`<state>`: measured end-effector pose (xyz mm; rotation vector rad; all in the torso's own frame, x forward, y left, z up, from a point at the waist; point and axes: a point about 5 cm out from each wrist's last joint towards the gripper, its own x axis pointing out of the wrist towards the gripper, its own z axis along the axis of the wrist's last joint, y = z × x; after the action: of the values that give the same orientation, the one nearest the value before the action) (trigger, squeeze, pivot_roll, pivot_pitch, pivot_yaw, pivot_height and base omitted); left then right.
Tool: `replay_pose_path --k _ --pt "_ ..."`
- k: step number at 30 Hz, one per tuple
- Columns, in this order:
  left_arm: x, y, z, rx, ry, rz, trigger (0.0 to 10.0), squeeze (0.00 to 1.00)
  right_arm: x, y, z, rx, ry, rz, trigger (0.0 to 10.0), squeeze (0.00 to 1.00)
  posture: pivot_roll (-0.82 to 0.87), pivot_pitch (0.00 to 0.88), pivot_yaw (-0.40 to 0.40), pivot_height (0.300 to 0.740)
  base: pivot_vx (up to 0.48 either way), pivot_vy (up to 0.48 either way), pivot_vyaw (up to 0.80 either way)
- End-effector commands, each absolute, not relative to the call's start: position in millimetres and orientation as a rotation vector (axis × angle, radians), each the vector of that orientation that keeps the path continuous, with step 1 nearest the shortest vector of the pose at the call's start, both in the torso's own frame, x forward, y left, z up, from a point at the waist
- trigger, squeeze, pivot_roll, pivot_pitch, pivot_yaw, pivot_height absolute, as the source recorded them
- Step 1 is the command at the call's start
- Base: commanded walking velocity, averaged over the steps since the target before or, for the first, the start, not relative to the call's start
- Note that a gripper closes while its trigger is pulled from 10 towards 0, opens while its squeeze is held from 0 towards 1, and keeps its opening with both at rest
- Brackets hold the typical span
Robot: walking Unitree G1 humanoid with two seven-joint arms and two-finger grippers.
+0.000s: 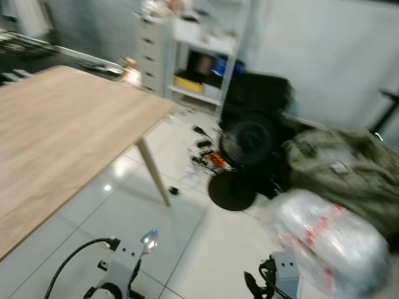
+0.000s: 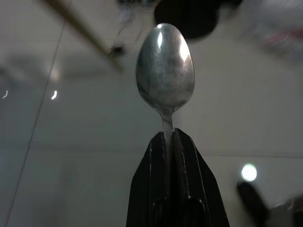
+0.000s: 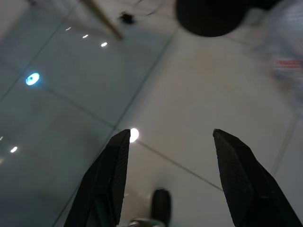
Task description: Setting the table
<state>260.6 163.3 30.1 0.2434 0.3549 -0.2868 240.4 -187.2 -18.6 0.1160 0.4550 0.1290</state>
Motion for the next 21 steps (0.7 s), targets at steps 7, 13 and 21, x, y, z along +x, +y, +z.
replay_pose_path --k 7,13,21 --pt "257.0 162.5 25.6 0.243 0.364 -0.306 10.0 0.00 236.7 -188.5 -22.3 0.137 0.456 0.106 10.0 0.00 0.04 0.069 0.031 0.740 0.000 0.000 -0.78" --pt "258.9 161.9 27.3 0.248 0.354 -0.320 10.0 0.00 236.2 -188.6 -22.7 0.140 0.452 0.097 10.0 0.00 0.04 0.065 0.041 0.740 0.000 0.000 -0.78" --pt "260.6 161.1 27.7 0.257 0.349 -0.336 10.0 0.00 235.8 -187.7 -22.4 0.150 0.439 0.098 10.0 0.00 0.04 0.057 0.048 0.740 0.000 0.000 -0.78"
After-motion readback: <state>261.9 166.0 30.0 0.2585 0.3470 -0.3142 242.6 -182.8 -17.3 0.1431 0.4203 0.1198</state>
